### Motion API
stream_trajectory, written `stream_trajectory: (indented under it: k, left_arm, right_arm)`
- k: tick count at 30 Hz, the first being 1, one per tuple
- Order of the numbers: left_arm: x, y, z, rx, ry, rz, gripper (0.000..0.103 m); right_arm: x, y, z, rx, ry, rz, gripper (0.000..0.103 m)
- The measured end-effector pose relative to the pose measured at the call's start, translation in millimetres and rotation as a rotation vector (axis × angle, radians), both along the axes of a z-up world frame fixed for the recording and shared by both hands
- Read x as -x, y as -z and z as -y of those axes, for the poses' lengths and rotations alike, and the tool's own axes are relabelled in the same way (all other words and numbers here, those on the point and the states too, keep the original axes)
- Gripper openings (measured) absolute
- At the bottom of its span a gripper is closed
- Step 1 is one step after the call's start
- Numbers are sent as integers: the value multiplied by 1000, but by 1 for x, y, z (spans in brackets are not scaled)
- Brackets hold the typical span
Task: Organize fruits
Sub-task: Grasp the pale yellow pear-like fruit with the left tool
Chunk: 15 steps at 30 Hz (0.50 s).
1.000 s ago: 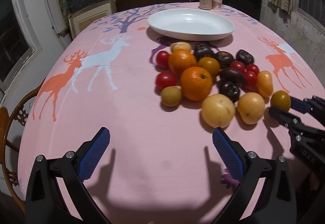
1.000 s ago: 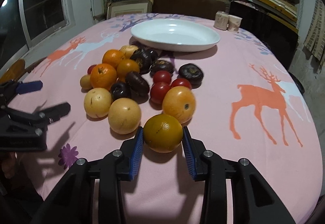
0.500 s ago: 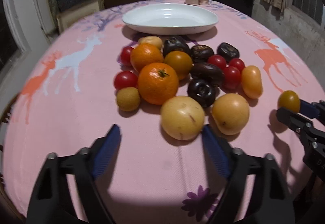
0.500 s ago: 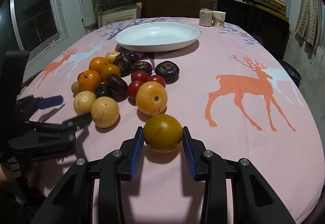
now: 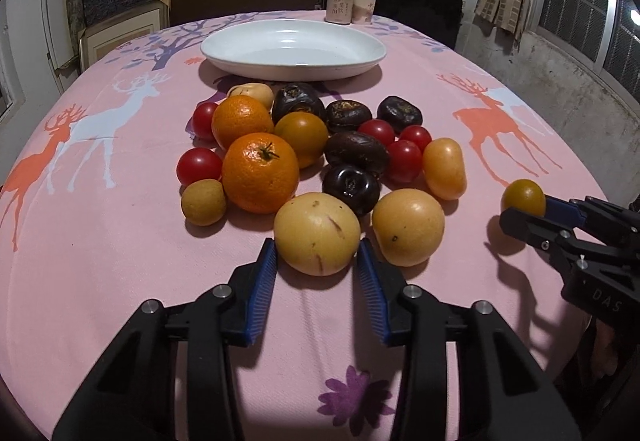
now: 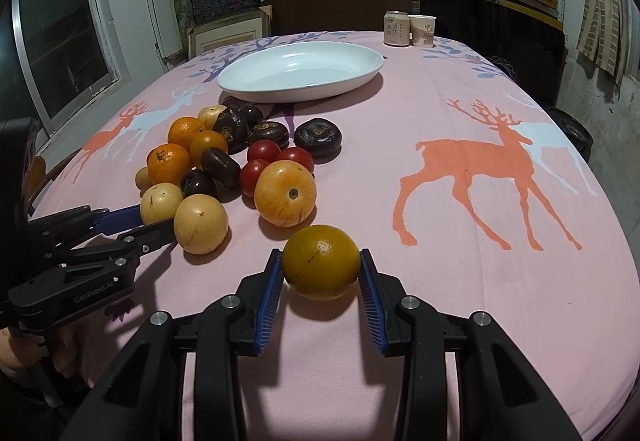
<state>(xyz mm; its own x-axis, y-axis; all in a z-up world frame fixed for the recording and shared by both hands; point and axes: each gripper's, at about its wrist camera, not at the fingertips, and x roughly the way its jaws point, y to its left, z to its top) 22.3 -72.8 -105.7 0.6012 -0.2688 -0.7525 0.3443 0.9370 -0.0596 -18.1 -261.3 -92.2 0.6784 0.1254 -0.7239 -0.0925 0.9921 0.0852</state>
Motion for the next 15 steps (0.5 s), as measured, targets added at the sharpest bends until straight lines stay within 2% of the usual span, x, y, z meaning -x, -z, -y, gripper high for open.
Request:
stream_trajectory:
  k: [4, 11, 15]
  left_arm:
    - [7, -9, -4, -3, -5, 37, 40]
    - [6, -9, -14, 27, -15, 19, 40]
    - [8, -17, -19, 41, -16, 48, 40]
  right_arm:
    - [1, -3, -2, -5, -10, 12, 38]
    - [-1, -3, -2, -20, -20, 9, 38]
    - [0, -5, -2, -26, -27, 18, 38]
